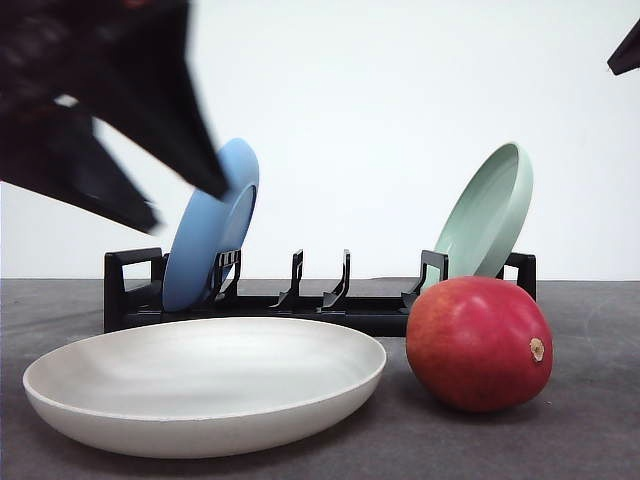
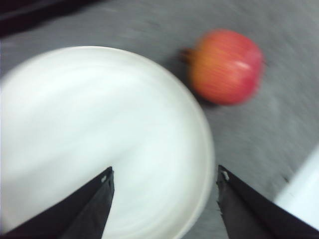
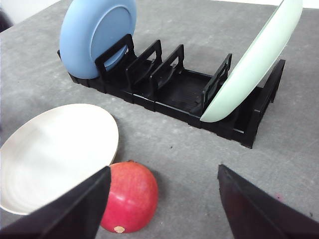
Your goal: Place pomegranate in white plate
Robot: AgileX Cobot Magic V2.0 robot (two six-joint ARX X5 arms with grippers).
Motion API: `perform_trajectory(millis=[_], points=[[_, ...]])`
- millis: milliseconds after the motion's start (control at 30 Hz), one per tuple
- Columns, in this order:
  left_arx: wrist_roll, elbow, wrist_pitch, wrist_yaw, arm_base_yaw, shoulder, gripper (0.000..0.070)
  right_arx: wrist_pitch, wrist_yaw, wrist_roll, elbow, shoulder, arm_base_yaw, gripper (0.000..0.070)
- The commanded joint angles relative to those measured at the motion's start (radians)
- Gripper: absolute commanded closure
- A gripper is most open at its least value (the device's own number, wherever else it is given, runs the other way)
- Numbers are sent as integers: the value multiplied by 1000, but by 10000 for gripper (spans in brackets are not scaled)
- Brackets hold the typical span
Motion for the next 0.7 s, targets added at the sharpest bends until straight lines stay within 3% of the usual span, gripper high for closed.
perform_trajectory(millis=[0,267,433,533,667], points=[[12,12,-24,1,53,-28,307,5,-2,25,14,3,4,271],[113,12,-94,1,311,-185,310,-10,-78,185,14,7,5,271],[123,12,-96,1,387,-222,310,-38,-98,279,35,55,43,271],[128,12,-96,1,400,-223,310,-68,-61,284,67,123,102,271],[137,12,-97,1,400,-223,310,-92,51,287,115,246,204,271]])
